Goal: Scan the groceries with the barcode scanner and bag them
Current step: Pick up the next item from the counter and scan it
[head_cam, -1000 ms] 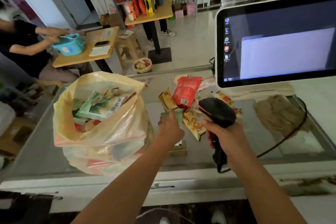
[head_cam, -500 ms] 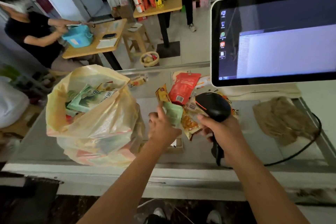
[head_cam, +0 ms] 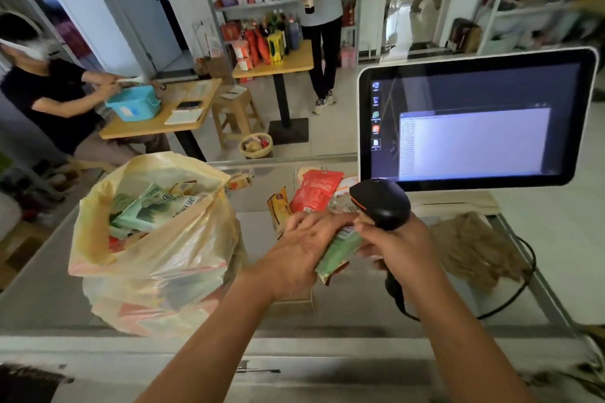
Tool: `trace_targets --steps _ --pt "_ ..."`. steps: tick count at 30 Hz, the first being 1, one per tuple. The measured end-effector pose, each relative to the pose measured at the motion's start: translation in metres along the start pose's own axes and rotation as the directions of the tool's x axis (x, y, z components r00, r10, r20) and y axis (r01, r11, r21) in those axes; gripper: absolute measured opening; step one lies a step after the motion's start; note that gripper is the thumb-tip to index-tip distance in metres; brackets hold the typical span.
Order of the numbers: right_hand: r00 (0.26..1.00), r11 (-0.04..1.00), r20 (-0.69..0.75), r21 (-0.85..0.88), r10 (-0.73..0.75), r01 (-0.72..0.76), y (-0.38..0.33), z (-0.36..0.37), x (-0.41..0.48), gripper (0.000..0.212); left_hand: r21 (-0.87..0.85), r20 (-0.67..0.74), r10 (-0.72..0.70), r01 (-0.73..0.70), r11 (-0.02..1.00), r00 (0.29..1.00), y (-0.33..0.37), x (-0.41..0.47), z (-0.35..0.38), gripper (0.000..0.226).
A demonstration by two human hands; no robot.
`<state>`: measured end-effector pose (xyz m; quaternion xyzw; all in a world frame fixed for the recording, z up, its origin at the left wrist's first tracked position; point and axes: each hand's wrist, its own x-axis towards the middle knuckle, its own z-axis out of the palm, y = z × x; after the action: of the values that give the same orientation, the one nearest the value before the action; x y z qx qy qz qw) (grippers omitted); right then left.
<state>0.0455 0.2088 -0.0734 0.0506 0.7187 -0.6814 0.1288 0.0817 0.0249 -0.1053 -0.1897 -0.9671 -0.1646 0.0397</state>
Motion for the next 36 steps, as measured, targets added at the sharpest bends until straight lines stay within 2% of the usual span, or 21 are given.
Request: trace_targets --steps 1,3,4,5,6,7,8,9,10,11,13,15,18,20,21,23,24,25,29,36 --pt "1.000 1.000 -0.020 0.018 -0.011 0.011 0.000 -0.001 -0.001 0.028 -0.020 -0.057 0.018 -0.019 1.000 0.998 0.003 0.002 0.004 0.086" --pt "0.996 0.998 -0.074 0.041 -0.041 0.044 0.001 -0.001 0.000 0.030 -0.082 -0.137 -0.111 0.100 0.992 0.984 0.006 0.006 0.020 0.086" --pt "0.994 0.997 -0.097 0.041 -0.059 0.063 0.002 0.000 -0.001 0.029 -0.219 -0.179 -0.269 0.228 0.949 0.946 0.011 0.007 0.030 0.090" --pt "0.990 0.996 -0.117 0.036 -0.078 0.083 0.003 0.002 0.000 0.028 -0.433 -0.170 -0.465 0.358 0.827 0.869 0.016 0.008 0.039 0.085" --pt "0.986 0.995 -0.136 0.033 -0.093 0.099 0.004 0.003 0.000 0.028 -0.705 -0.054 -0.648 0.431 0.564 0.760 0.026 0.008 0.043 0.066" --pt "0.983 0.993 -0.152 0.034 -0.105 0.111 0.005 0.004 0.000 0.028 -0.896 0.220 -0.714 0.426 0.121 0.665 0.035 0.009 0.044 0.040" --pt "0.980 0.992 -0.163 0.041 -0.112 0.120 0.006 0.006 0.000 0.028 -0.879 0.477 -0.606 0.340 -0.334 0.637 0.041 0.010 0.047 0.020" --pt "0.979 0.991 -0.165 0.041 -0.123 0.131 0.007 0.006 -0.001 0.029 -0.728 0.628 -0.476 0.248 -0.639 0.616 0.044 0.010 0.049 0.027" --pt "0.978 0.990 -0.158 0.036 -0.133 0.140 0.007 0.007 -0.002 0.031 -0.621 0.669 -0.415 0.157 -0.768 0.616 0.044 0.012 0.050 0.042" --pt "0.979 0.989 -0.148 0.028 -0.142 0.147 0.008 0.007 -0.002 0.032 -0.601 0.659 -0.423 0.098 -0.793 0.622 0.041 0.014 0.045 0.054" --pt "0.980 0.989 -0.132 0.015 -0.146 0.150 0.010 0.005 -0.004 0.032 -0.629 0.595 -0.432 0.058 -0.775 0.677 0.033 0.017 0.028 0.073" --pt "0.981 0.987 -0.110 -0.001 -0.158 0.159 0.011 0.003 -0.006 0.028 -0.734 0.506 -0.421 0.120 -0.668 0.753 0.021 0.022 0.009 0.075" --pt "0.968 0.975 -0.119 -0.023 -0.223 0.222 0.004 0.000 -0.008 0.028 -0.880 0.399 -0.427 0.210 -0.425 0.811 0.017 0.034 -0.028 0.058" --pt "0.954 0.964 -0.143 -0.059 -0.264 0.258 -0.007 -0.003 -0.011 0.035 -0.948 0.290 -0.465 0.185 -0.258 0.837 0.014 0.047 -0.055 0.048" --pt "0.949 0.960 -0.151 -0.078 -0.278 0.269 -0.014 -0.005 -0.014 0.037 -0.977 0.206 -0.489 0.156 -0.142 0.848 0.013 0.053 -0.070 0.043" --pt "0.942 0.954 -0.154 -0.074 -0.300 0.292 -0.029 -0.008 -0.020 0.030 -0.988 0.020 -0.502 0.094 0.121 0.865 0.008 0.065 -0.100 0.032" --pt "0.942 0.952 -0.143 -0.061 -0.304 0.299 -0.035 -0.010 -0.024 0.024 -0.971 -0.046 -0.500 0.079 0.227 0.865 0.003 0.070 -0.112 0.028" --pt "0.948 0.955 -0.117 -0.050 -0.297 0.293 -0.040 -0.009 -0.028 0.021 -0.955 -0.090 -0.503 0.070 0.290 0.859 -0.003 0.075 -0.121 0.025" --pt "0.963 0.963 -0.029 -0.046 -0.267 0.265 -0.050 0.000 -0.048 0.026 -0.931 -0.182 -0.531 0.028 0.363 0.828 -0.020 0.091 -0.148 0.026" --pt "0.958 0.958 -0.031 -0.061 -0.284 0.281 -0.056 0.011 -0.055 0.020 -0.945 -0.202 -0.545 -0.015 0.328 0.814 -0.016 0.098 -0.160 0.024"
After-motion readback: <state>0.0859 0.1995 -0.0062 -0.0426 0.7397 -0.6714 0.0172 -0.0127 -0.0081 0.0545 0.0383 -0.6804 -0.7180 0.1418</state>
